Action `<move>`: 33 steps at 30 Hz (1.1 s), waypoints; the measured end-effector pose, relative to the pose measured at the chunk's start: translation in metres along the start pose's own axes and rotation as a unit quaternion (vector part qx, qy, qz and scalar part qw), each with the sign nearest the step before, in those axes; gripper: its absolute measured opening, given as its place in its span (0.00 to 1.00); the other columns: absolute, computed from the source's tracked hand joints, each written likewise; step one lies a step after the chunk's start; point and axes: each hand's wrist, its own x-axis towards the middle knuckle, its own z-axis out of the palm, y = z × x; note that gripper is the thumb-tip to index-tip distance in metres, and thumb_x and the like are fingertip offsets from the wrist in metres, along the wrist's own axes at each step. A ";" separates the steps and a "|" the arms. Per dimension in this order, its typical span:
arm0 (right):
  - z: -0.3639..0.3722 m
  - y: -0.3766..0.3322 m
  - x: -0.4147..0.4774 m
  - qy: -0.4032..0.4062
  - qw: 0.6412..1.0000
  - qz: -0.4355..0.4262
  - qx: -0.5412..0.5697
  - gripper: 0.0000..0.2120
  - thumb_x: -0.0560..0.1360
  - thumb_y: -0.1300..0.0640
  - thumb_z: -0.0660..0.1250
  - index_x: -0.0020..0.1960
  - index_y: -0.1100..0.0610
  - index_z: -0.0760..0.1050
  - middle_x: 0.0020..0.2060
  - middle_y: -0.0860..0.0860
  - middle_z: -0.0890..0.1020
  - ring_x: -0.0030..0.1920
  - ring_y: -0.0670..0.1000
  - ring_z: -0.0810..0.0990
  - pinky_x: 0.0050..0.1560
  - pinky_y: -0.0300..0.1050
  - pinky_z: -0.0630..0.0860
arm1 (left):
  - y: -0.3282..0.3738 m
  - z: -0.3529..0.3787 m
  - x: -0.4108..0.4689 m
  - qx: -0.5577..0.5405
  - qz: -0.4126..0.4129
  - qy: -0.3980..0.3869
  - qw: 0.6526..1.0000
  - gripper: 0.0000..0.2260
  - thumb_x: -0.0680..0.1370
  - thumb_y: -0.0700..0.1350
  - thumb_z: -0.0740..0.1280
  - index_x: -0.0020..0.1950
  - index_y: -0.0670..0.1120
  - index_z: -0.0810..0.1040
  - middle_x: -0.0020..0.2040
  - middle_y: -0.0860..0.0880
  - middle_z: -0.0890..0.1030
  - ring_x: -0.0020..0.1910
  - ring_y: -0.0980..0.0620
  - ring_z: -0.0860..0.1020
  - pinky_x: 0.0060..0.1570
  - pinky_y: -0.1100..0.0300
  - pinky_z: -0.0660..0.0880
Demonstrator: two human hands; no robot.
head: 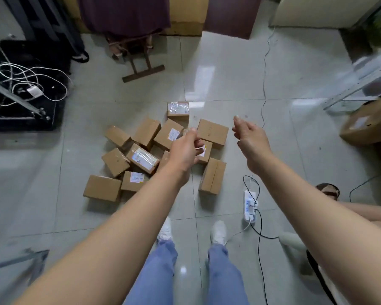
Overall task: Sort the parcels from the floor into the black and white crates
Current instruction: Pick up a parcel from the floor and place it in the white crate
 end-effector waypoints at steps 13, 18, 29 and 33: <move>0.048 0.195 0.215 -0.069 0.977 0.001 -0.204 0.22 0.78 0.44 0.60 0.54 0.65 0.76 0.50 0.56 0.81 0.45 0.48 0.78 0.44 0.46 0.77 | -0.191 0.014 0.236 -0.038 -0.132 0.147 0.980 0.14 0.79 0.57 0.61 0.49 0.46 0.76 0.47 0.49 0.78 0.46 0.52 0.77 0.43 0.58 0.72; 0.060 0.303 0.286 -0.101 0.954 0.011 -0.283 0.19 0.77 0.42 0.61 0.57 0.56 0.76 0.56 0.58 0.79 0.49 0.51 0.77 0.48 0.45 0.74 | -0.290 0.022 0.312 -0.082 -0.228 0.175 0.954 0.15 0.79 0.55 0.59 0.55 0.44 0.73 0.45 0.46 0.75 0.45 0.48 0.74 0.41 0.57 0.71; 0.087 0.446 0.380 -0.126 0.905 0.036 -0.406 0.29 0.75 0.36 0.58 0.62 0.60 0.73 0.54 0.57 0.78 0.57 0.59 0.77 0.58 0.55 0.74 | -0.425 0.026 0.401 -0.190 -0.348 0.136 0.908 0.13 0.82 0.51 0.56 0.52 0.40 0.68 0.45 0.41 0.72 0.52 0.41 0.76 0.47 0.50 0.75; 0.086 0.447 0.373 -0.091 0.892 0.027 -0.442 0.28 0.75 0.36 0.56 0.58 0.58 0.76 0.55 0.57 0.78 0.56 0.60 0.76 0.60 0.58 0.72 | -0.415 0.028 0.400 -0.179 -0.330 0.139 0.916 0.09 0.82 0.50 0.55 0.47 0.45 0.64 0.37 0.44 0.69 0.39 0.45 0.77 0.35 0.53 0.76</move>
